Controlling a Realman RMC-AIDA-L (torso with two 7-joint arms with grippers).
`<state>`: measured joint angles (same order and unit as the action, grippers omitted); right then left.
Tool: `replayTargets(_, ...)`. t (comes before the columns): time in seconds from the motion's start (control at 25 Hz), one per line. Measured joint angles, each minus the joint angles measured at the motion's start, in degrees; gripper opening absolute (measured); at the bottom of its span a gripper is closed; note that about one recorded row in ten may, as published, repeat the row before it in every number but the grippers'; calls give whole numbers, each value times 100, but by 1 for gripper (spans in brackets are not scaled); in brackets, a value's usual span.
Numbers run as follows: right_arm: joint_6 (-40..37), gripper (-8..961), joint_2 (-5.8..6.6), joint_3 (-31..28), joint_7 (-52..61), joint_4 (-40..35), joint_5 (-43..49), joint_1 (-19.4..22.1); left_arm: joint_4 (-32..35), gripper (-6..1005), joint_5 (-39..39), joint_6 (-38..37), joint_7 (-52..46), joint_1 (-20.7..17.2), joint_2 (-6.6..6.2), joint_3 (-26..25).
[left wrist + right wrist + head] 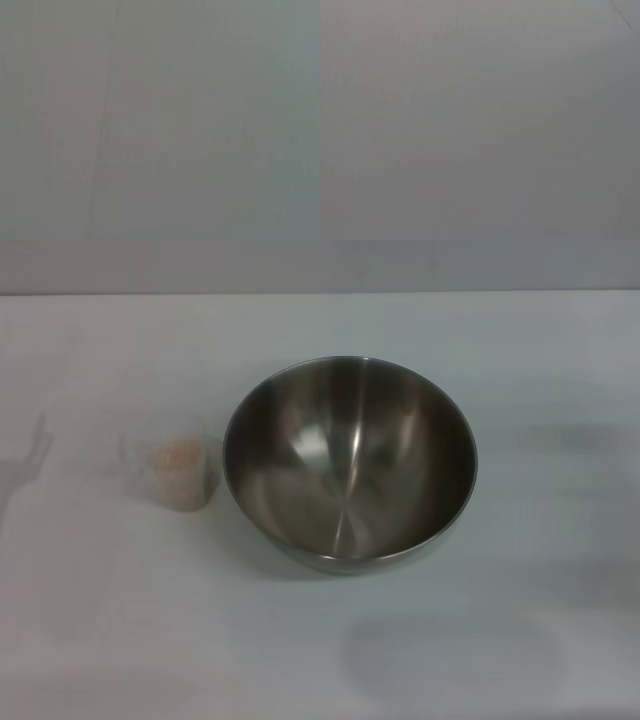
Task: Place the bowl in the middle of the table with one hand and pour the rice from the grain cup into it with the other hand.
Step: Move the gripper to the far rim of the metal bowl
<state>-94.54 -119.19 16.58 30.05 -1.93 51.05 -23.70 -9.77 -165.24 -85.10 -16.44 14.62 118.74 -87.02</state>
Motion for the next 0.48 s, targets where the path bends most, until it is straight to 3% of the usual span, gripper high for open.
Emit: replayTargets(0.48, -33, 794, 1, -6, 1, -6, -8, 3, -2, 848, 0, 103, -8, 25, 9, -31)
